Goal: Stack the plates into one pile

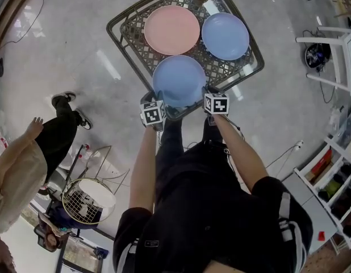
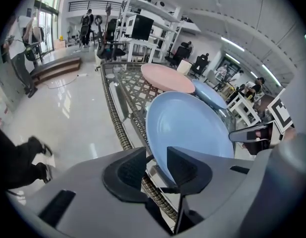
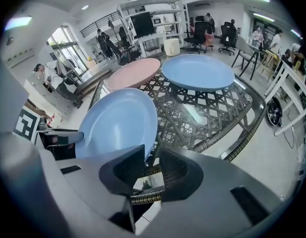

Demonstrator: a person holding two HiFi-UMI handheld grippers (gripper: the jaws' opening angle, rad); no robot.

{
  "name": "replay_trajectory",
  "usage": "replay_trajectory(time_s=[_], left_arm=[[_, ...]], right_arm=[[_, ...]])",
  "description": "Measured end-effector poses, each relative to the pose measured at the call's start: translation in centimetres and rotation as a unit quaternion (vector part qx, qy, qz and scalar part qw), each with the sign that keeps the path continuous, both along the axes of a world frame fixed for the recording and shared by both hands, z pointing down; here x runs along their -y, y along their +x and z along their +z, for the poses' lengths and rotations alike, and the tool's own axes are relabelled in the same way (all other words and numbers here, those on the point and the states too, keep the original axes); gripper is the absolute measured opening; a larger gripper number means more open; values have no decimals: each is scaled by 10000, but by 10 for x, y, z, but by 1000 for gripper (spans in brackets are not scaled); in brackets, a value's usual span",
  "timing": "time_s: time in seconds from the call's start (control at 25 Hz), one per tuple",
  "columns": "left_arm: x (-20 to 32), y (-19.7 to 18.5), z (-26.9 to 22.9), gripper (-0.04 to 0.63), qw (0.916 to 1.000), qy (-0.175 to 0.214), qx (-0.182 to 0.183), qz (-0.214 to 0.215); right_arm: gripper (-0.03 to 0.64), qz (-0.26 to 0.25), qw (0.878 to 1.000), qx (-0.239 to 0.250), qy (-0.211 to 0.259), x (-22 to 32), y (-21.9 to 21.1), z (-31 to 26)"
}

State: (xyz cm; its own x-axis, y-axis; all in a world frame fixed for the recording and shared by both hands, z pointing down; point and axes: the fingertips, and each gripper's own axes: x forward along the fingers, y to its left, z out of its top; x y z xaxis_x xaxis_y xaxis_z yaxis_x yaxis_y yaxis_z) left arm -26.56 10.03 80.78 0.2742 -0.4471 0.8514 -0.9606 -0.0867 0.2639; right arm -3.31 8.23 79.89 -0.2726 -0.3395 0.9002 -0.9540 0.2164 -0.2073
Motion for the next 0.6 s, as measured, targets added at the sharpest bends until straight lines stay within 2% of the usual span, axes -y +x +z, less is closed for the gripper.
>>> replay_trajectory(time_s=[0.16, 0.24, 0.6], left_arm=[[1, 2, 3, 93, 10000, -32, 67, -12], [1, 3, 4, 91, 9999, -27, 109, -2], [-22, -1, -16, 91, 9999, -97, 50, -39]], right_arm=[[72, 29, 10000, 65, -35, 1, -3, 4], [51, 48, 10000, 49, -42, 1, -4, 5], [44, -104, 9998, 59, -144, -15, -10, -12]])
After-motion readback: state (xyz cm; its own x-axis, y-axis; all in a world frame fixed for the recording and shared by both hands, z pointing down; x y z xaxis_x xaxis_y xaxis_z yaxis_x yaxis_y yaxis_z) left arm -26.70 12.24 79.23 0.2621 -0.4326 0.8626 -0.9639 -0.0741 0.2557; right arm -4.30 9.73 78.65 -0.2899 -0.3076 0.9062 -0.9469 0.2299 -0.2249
